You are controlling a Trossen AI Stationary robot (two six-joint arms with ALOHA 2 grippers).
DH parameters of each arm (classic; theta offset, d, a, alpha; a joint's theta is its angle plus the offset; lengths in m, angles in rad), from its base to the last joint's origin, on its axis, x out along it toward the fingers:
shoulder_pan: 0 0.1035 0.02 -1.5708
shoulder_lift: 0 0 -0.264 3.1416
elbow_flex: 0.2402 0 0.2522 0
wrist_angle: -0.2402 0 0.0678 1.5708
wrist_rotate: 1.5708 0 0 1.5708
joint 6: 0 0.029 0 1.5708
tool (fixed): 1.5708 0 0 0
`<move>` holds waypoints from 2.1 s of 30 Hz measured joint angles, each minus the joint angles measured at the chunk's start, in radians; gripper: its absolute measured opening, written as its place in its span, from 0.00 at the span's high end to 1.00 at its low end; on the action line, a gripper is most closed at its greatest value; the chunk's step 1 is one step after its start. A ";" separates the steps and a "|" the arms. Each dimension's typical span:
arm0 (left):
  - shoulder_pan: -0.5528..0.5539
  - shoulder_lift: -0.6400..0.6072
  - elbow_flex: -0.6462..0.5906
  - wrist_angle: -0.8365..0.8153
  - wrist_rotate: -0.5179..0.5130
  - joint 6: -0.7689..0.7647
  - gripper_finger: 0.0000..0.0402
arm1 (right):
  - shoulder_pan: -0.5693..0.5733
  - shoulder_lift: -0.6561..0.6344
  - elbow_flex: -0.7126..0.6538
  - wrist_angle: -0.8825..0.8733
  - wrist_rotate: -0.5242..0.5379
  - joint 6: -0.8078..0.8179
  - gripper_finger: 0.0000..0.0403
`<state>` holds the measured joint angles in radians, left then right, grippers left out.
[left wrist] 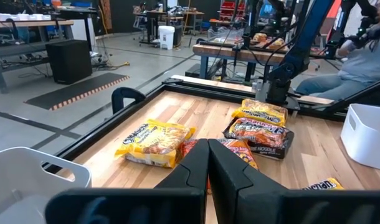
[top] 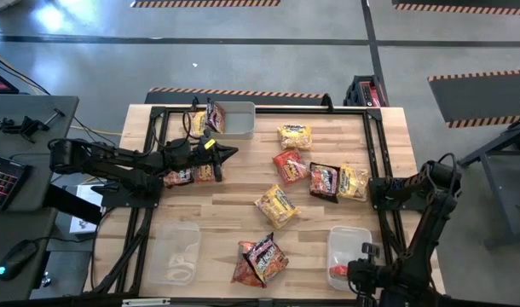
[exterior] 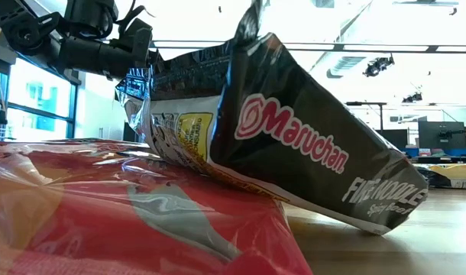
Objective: Sort Maruchan noodles
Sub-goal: Put the top middle orange noodle pack into the white bin, then put the bottom left yellow noodle pack into the transparent bin
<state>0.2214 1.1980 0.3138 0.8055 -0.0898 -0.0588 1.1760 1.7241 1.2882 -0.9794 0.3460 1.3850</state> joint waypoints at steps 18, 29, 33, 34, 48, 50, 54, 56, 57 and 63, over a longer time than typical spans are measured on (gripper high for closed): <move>0.000 0.000 0.000 0.001 0.000 0.000 1.00 | -0.025 -0.001 -0.091 0.115 -0.128 -0.053 0.64; 0.000 0.000 0.000 0.001 0.000 -0.008 1.00 | -0.025 -0.053 -0.092 0.123 -0.186 -0.034 0.49; 0.000 0.000 0.000 0.001 0.000 -0.008 1.00 | -0.025 -0.077 -0.092 0.136 -0.206 -0.012 0.51; 0.000 0.000 0.000 0.001 0.000 -0.010 1.00 | -0.025 -0.084 -0.092 0.136 -0.208 -0.001 0.51; 0.000 0.000 0.000 0.001 0.000 -0.006 1.00 | -0.025 -0.219 -0.092 0.154 -0.264 0.081 0.51; 0.000 0.000 0.000 0.001 0.000 0.000 1.00 | -0.024 -0.252 -0.092 0.152 -0.275 0.081 0.52; 0.000 0.000 0.000 -0.007 0.006 0.000 1.00 | -0.031 -0.322 -0.092 0.116 -0.175 0.020 0.57; 0.001 0.000 0.000 -0.028 0.030 -0.011 1.00 | -0.049 -0.354 -0.091 0.077 -0.104 -0.050 0.63; 0.001 0.000 0.000 -0.041 0.038 -0.020 1.00 | -0.063 -0.371 -0.091 0.054 -0.066 -0.093 0.67; 0.001 0.000 0.042 -0.211 0.053 -0.083 1.00 | -0.189 -0.434 -0.092 -0.012 0.136 -0.452 0.97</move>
<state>0.2222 1.1976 0.3561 0.5942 -0.0368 -0.1423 0.9871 1.2897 1.1961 -0.9912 0.4817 0.9329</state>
